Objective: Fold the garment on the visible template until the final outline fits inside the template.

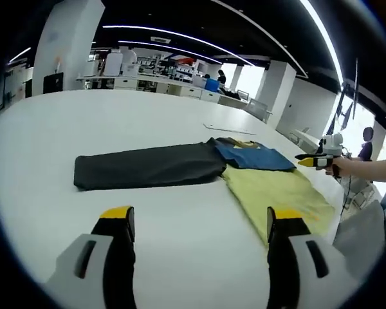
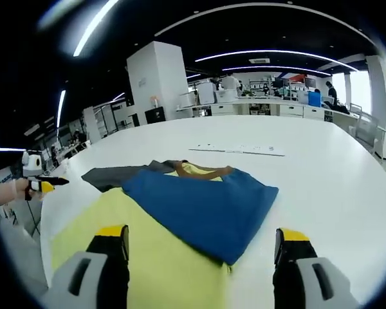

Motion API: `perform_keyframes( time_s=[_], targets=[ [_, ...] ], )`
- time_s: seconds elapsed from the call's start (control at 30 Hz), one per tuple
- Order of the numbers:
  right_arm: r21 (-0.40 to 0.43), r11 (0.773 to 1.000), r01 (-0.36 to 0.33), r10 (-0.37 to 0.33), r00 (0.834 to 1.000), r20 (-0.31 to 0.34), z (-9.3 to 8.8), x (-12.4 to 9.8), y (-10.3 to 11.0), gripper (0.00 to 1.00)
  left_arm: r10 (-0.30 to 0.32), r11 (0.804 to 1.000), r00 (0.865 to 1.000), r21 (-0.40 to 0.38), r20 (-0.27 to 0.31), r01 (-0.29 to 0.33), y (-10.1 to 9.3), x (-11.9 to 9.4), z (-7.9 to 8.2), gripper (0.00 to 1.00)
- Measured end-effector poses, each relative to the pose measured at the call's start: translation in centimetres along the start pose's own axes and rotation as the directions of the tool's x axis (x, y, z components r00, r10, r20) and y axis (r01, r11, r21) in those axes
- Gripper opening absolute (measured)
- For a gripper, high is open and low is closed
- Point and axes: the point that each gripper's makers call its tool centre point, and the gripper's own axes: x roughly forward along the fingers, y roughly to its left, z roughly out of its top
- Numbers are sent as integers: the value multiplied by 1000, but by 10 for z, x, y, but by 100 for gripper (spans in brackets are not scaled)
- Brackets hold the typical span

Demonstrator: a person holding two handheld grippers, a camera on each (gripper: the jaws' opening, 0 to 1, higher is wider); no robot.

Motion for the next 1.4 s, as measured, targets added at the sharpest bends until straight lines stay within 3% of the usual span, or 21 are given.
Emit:
perform_keyframes(
  time_s=[0.07, 0.13, 0.23, 0.4, 0.57, 0.77, 0.87, 1.0, 1.07, 1.23, 1.4],
  targets=[
    [24, 1000, 5, -5, 1000, 7, -4, -3, 0, 94, 12, 1000, 1000, 3, -1, -12, 12, 2, -1, 82],
    [42, 999, -8, 7, 1000, 12, -8, -6, 3, 94, 75, 997, 997, -6, -3, -75, 30, 2, -1, 80],
    [49, 999, -6, 5, 1000, 15, -11, -9, 4, 93, 138, 990, 989, -47, 50, -136, 51, 3, 10, 78],
    [56, 998, -6, 6, 1000, 4, -16, -13, 5, 92, 201, 978, 978, -75, 61, -196, 81, 8, 15, 73],
    [71, 997, -1, 0, 1000, 21, -16, -18, 8, 90, 299, 949, 951, -131, 74, -288, 109, 9, 15, 70],
    [52, 999, -3, 2, 1000, 17, -20, -22, 8, 91, 381, 916, 921, -173, 85, -363, 128, 11, 19, 61],
    [48, 999, -3, 2, 1000, 18, -20, -25, 8, 90, 399, 910, 913, -156, 81, -384, 133, 15, 18, 57],
    [53, 999, 7, -8, 1000, 20, -19, -29, 5, 90, 430, 893, 899, -190, 87, -408, 138, 16, 18, 51],
    [57, 998, 14, -15, 1000, 25, -19, -31, 3, 90, 433, 887, 898, -213, 78, -409, 140, 19, 17, 43],
    [68, 997, 29, -31, 999, 30, -19, -34, -4, 89, 423, 888, 904, -231, 67, -398, 144, 26, 12, 37],
    [76, 997, 32, -34, 999, 27, -24, -37, -1, 89, 463, 861, 882, -281, 83, -425, 159, 21, 17, 30]
  ],
)
